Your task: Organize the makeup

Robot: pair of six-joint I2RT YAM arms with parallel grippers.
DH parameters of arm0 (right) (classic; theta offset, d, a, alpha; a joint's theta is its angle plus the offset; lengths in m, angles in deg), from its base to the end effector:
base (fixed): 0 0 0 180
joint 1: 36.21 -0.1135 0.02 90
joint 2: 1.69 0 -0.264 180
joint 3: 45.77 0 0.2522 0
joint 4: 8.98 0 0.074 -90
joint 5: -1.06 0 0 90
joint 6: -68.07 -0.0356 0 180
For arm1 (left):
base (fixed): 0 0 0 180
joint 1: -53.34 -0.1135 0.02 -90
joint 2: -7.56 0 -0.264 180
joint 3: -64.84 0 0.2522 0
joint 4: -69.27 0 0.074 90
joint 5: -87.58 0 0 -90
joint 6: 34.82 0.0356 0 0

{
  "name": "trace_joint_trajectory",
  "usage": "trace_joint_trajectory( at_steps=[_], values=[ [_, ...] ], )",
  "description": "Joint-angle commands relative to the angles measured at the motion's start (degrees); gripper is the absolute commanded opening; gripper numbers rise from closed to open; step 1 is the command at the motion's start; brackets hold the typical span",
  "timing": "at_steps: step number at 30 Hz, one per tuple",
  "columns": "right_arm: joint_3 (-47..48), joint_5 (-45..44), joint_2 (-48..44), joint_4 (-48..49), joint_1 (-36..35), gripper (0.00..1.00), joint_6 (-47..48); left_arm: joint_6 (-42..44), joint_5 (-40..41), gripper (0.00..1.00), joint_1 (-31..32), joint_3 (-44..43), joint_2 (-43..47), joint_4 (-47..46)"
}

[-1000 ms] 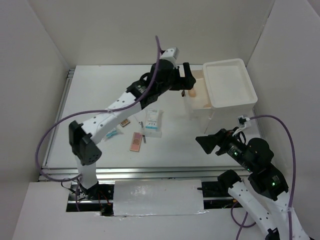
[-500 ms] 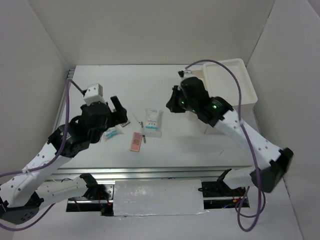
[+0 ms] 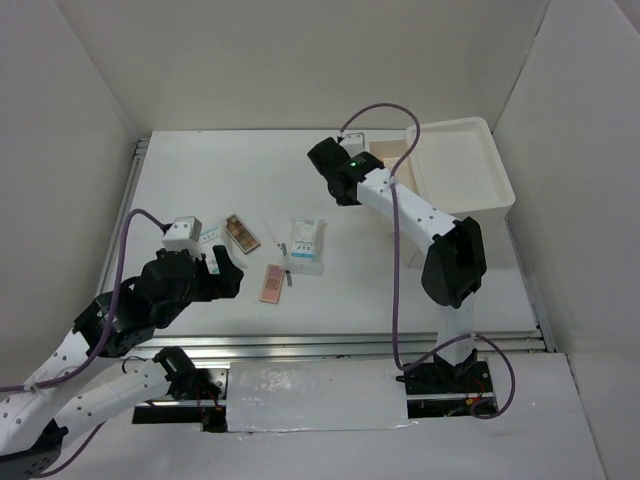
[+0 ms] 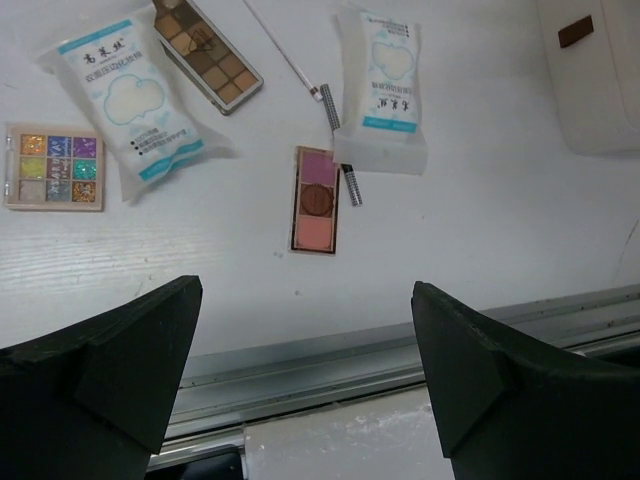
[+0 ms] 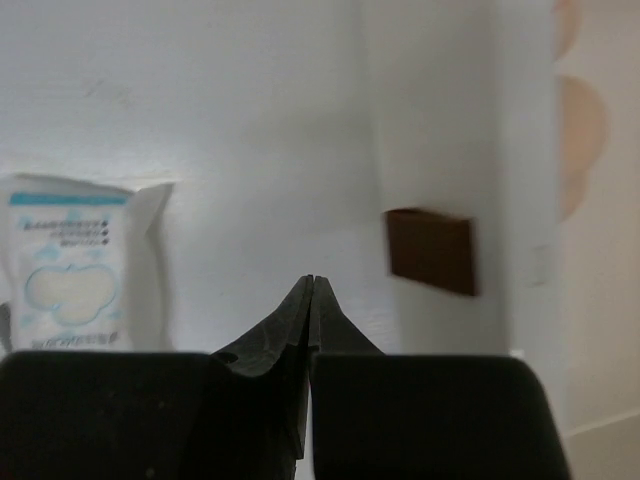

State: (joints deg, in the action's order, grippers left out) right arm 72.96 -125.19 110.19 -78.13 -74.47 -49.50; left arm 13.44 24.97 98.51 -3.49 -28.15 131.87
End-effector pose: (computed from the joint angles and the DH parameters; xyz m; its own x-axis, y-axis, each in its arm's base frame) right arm 0.3401 0.2414 0.2976 -0.7475 -0.1142 -0.6544 0.0704 0.9660 -0.2489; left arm 0.0888 -0.0661 0.3508 -0.4951 -0.3405 -0.7994 0.0257 0.9139 -0.4051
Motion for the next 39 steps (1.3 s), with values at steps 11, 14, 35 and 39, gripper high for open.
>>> trace_joint_trajectory(
  at_steps=[11,14,35,39],
  values=[
    [-0.64,-6.55,-4.12,0.38,9.69,0.0,3.05,3.33,-6.57,0.99,0.62,2.27,-0.77,-5.25],
    [-1.69,-7.08,-5.0,1.08,10.75,0.0,3.4,3.41,-6.66,0.99,0.62,2.36,-1.03,-5.33],
    [-6.27,0.56,-11.85,3.8,8.48,0.09,9.29,2.89,-5.96,0.99,0.71,2.18,-2.53,-5.25],
    [-5.48,7.48,-17.11,3.54,2.23,0.65,8.33,-3.07,-5.49,0.99,0.71,4.72,-3.85,-7.86]
  ],
)
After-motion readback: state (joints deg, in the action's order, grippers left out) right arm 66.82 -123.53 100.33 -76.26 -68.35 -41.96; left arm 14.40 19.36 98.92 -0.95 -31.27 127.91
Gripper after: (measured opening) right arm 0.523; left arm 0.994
